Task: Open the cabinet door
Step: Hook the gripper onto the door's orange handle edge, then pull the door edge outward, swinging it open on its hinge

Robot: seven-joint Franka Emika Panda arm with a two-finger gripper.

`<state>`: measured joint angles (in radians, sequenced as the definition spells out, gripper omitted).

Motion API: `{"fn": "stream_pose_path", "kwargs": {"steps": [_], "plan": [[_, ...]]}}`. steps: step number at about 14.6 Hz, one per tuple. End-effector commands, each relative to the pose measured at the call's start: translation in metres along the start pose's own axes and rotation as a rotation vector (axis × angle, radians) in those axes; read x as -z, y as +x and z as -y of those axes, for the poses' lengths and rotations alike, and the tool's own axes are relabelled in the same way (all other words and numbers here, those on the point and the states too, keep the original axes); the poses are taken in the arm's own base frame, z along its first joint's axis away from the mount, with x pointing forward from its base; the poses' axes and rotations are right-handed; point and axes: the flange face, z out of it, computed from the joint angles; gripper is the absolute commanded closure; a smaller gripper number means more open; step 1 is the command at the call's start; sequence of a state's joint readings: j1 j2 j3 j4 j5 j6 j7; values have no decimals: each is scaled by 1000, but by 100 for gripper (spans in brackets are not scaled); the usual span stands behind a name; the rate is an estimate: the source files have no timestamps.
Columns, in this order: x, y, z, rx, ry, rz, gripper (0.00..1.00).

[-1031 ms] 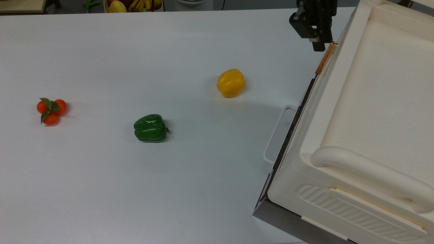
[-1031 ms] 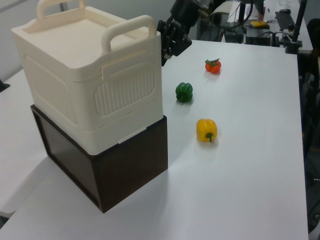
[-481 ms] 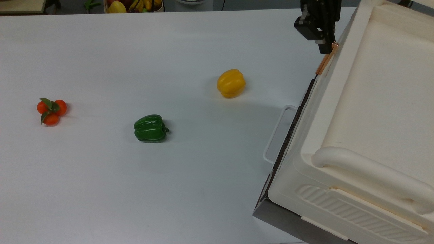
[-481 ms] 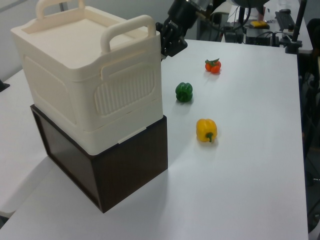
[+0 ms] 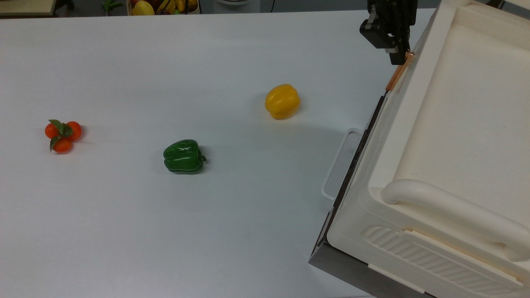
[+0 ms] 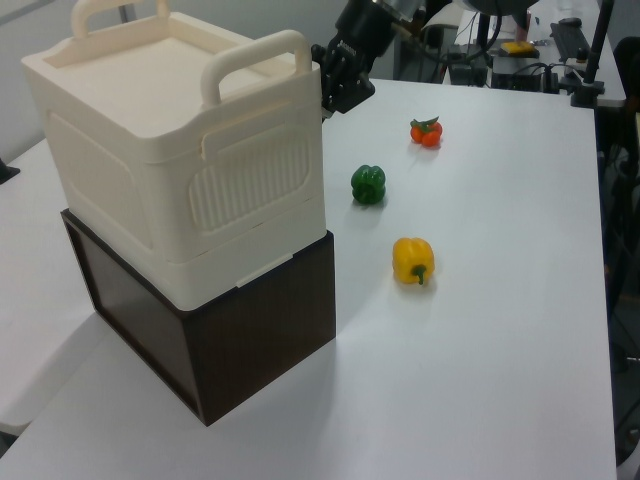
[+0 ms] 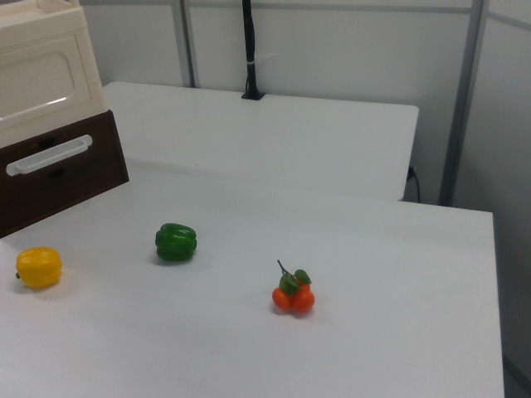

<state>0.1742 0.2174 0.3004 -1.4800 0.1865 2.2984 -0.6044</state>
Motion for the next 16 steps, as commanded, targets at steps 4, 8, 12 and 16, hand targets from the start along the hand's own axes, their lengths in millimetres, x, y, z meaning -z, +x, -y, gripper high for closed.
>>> {"fn": "stream_pose_path", "kwargs": {"steps": [4, 8, 12, 16], "plan": [[38, -23, -11, -36, 21, 99, 100], [45, -39, -26, -65, 32, 152, 100], [51, -62, -54, -114, 20, 183, 100], [64, -87, -89, -178, -15, 186, 98]]}}
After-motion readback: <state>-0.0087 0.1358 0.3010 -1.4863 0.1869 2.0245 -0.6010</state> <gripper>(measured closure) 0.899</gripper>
